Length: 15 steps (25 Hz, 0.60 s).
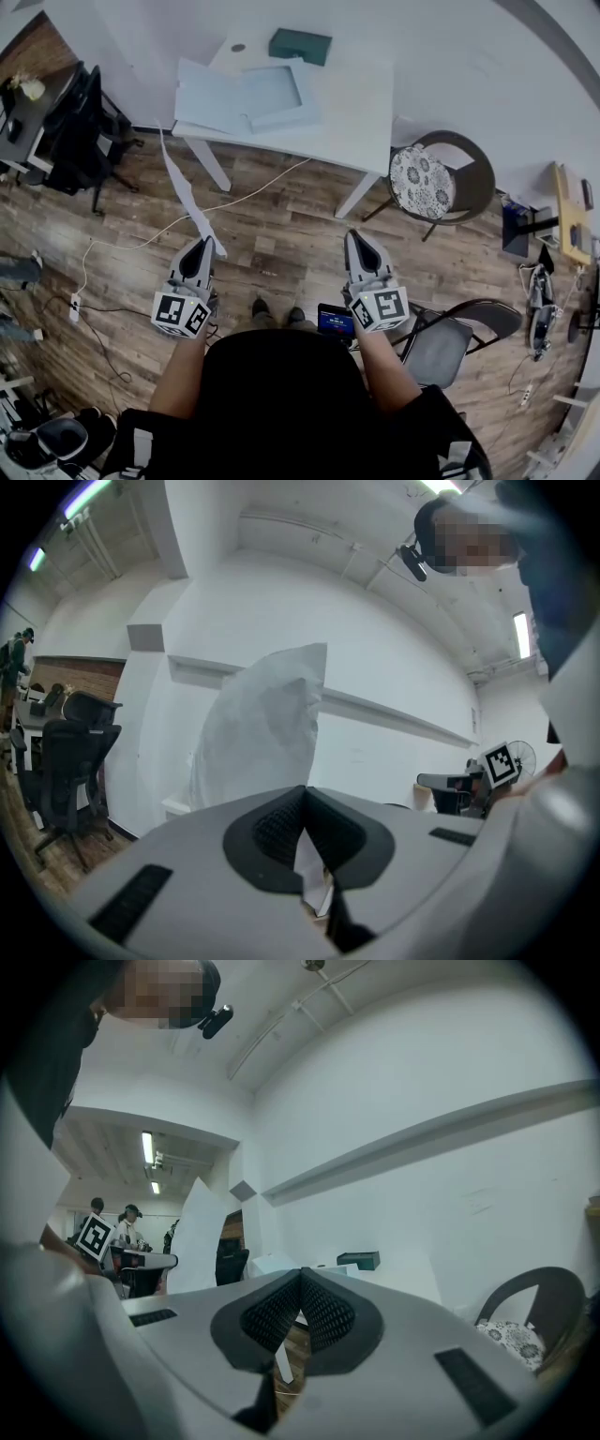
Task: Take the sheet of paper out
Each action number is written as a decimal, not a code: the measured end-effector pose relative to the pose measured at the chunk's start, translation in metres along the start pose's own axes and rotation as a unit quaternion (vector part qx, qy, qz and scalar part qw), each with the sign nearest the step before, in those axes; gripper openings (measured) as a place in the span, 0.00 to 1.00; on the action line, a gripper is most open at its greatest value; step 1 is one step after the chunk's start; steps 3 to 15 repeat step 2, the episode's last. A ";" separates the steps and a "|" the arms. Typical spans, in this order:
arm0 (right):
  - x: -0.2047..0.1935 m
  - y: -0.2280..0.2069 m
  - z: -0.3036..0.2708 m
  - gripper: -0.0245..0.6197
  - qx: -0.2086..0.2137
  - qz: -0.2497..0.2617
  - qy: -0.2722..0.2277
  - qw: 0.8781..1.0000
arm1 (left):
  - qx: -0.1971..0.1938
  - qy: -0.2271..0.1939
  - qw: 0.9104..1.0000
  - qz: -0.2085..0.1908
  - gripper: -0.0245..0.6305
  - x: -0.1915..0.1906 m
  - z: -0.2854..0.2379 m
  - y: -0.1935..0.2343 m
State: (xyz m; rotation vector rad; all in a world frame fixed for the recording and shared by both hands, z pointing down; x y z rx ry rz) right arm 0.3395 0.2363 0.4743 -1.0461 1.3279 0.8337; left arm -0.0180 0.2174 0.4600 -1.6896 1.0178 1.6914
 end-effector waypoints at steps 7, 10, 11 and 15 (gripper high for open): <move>-0.002 -0.005 0.003 0.05 -0.001 0.000 0.001 1.000 | -0.004 0.000 1.000 0.001 0.04 -0.003 -0.003 -0.005; -0.002 -0.005 0.003 0.05 -0.001 0.000 0.001 1.000 | -0.004 0.000 1.000 0.001 0.04 -0.003 -0.003 -0.005; -0.002 -0.005 0.003 0.05 -0.001 0.000 0.001 1.000 | -0.004 0.000 1.000 0.001 0.04 -0.003 -0.003 -0.005; -0.002 -0.005 0.003 0.05 -0.001 0.000 0.001 1.000 | -0.004 0.000 1.000 0.001 0.04 -0.003 -0.003 -0.005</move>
Point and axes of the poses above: the fingertips, and each gripper's own axes: z backward along the fingers, y to its left, x out of its top, the point moved 8 cm from there along z, backward along the fingers, and after that the axes turned 4 degrees about -x, right-handed, at the moved point
